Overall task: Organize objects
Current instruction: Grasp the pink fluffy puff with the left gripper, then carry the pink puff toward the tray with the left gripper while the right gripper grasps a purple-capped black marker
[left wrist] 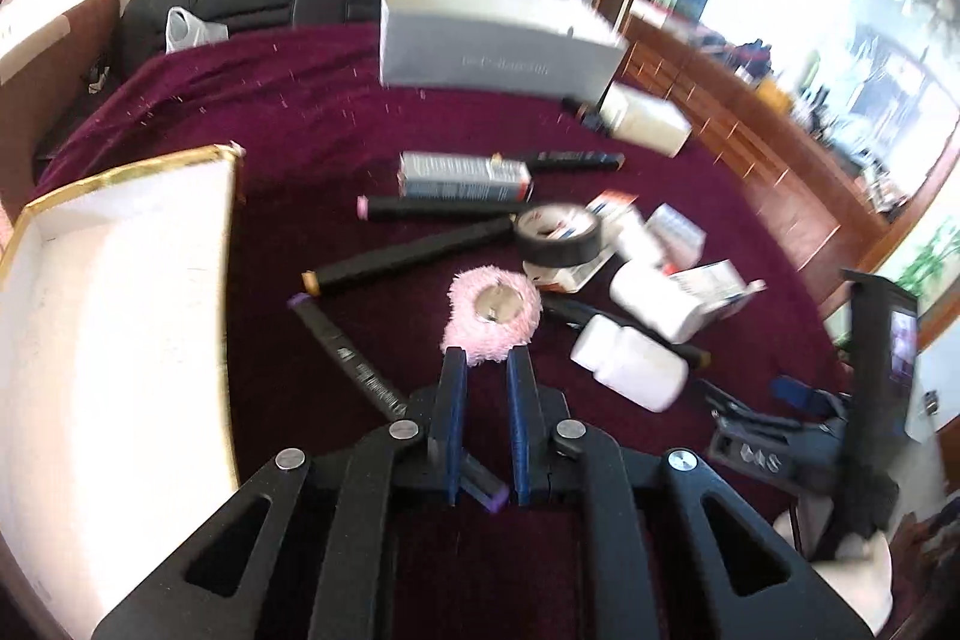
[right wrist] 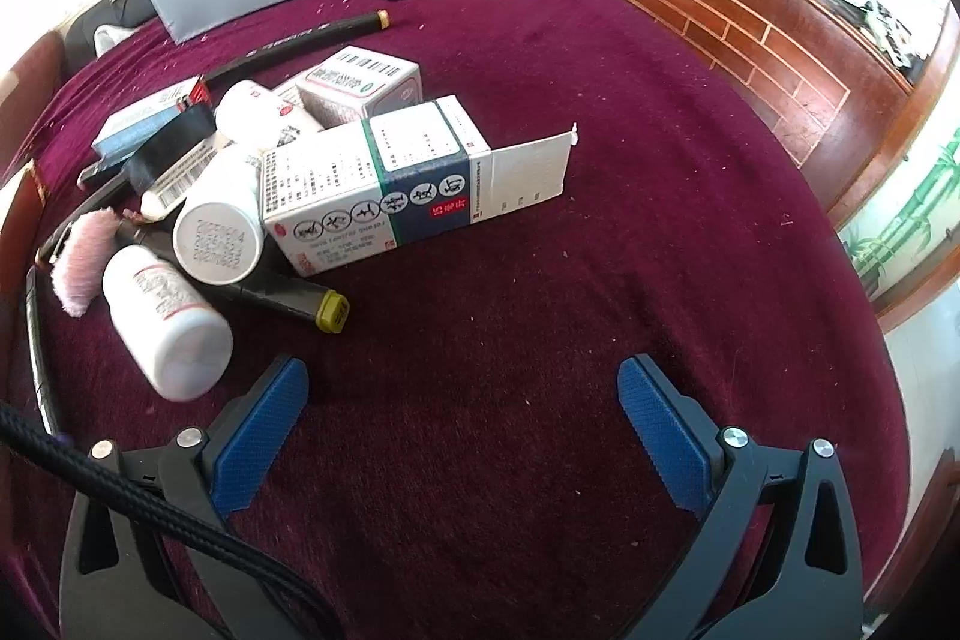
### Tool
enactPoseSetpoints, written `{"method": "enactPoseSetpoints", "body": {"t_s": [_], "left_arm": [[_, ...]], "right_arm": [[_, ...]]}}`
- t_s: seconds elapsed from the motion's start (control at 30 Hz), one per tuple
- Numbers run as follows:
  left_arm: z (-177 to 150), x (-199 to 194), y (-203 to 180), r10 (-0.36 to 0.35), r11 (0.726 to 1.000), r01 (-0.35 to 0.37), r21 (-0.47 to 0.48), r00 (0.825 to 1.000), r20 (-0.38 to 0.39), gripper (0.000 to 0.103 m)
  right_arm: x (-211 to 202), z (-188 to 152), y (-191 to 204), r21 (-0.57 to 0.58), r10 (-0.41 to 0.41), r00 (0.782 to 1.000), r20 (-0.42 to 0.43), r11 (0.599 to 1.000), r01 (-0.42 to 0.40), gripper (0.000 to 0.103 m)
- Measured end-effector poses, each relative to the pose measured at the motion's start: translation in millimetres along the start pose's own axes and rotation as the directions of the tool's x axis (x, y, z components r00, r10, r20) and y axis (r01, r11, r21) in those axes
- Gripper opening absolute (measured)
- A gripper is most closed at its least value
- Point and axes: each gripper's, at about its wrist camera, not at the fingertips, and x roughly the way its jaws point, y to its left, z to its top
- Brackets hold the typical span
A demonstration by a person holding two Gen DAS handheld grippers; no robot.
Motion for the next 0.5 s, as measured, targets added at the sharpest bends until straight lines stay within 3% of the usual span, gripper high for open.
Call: {"method": "enactPoseSetpoints", "body": {"t_s": [0.07,0.13,0.23,0.3,0.33,0.5], "left_arm": [[-2.0,-14.0,6.7,-0.018,1.000,0.018,0.007,1.000,0.010,0.011],[-1.0,-15.6,10.0,-0.029,0.999,0.029,0.018,1.000,0.003,0.011],[3.4,2.5,3.8,-0.024,0.999,0.025,0.039,0.999,-0.039,0.018],[3.1,17.9,-3.9,-0.019,0.998,0.022,0.054,0.997,-0.068,0.033],[4.4,25.3,-5.7,-0.028,0.998,0.033,0.057,0.997,-0.078,0.035],[17.0,64.1,-8.8,0.018,0.999,-0.012,0.047,0.993,-0.116,0.037]], "right_arm": [[-19.3,-0.6,-3.0,-0.001,0.002,0.999,0.037,1.000,-0.002,0.086],[-50.8,0.8,1.3,-0.033,0.021,0.992,0.124,0.999,-0.017,0.086],[-80.1,3.1,19.2,-0.121,0.063,0.982,0.181,0.992,-0.041,0.089],[-86.4,2.0,28.8,-0.154,0.095,0.980,0.173,0.986,-0.068,0.089],[-87.7,0.1,32.0,-0.160,0.101,0.980,0.170,0.984,-0.074,0.089],[-83.8,-11.7,32.8,-0.172,0.141,0.981,0.133,0.978,-0.117,0.090]]}}
